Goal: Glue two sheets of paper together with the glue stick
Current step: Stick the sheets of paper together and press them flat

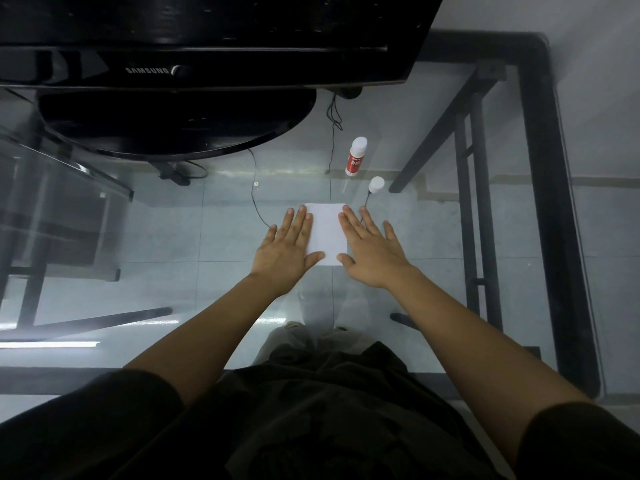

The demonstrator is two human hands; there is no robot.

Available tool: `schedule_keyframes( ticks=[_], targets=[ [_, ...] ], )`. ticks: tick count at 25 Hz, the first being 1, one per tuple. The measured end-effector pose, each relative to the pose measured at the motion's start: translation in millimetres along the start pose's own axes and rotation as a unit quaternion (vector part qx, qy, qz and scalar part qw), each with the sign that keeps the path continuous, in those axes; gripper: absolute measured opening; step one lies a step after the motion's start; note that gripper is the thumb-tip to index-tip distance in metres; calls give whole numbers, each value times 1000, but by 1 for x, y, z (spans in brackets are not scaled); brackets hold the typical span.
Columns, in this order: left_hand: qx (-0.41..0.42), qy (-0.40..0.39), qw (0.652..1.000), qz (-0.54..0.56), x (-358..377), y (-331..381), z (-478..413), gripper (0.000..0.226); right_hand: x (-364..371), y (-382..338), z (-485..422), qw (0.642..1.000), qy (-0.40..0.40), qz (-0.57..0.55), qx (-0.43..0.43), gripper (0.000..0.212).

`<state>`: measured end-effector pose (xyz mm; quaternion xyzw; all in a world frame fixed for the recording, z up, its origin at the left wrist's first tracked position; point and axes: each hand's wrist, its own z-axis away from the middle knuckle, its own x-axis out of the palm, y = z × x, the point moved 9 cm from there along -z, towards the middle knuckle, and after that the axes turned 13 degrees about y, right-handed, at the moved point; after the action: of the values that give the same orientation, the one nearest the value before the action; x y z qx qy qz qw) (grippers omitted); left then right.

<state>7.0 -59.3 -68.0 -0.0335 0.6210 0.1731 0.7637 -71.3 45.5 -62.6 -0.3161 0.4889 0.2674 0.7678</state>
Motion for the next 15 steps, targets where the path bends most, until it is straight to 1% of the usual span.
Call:
schedule_keyframes(
  ticks=[10, 13, 15],
  targets=[
    [-8, -2, 1000, -4, 3, 1, 0, 74, 2, 0, -1, 1000, 6, 7, -1, 75],
    [-11, -4, 1000, 15, 2, 2, 1, 74, -2, 5, 5, 998, 58, -20, 5, 69],
    [-16, 6, 998, 64, -5, 3, 3, 74, -4, 17, 13, 994, 95, -37, 31, 65]
  ],
)
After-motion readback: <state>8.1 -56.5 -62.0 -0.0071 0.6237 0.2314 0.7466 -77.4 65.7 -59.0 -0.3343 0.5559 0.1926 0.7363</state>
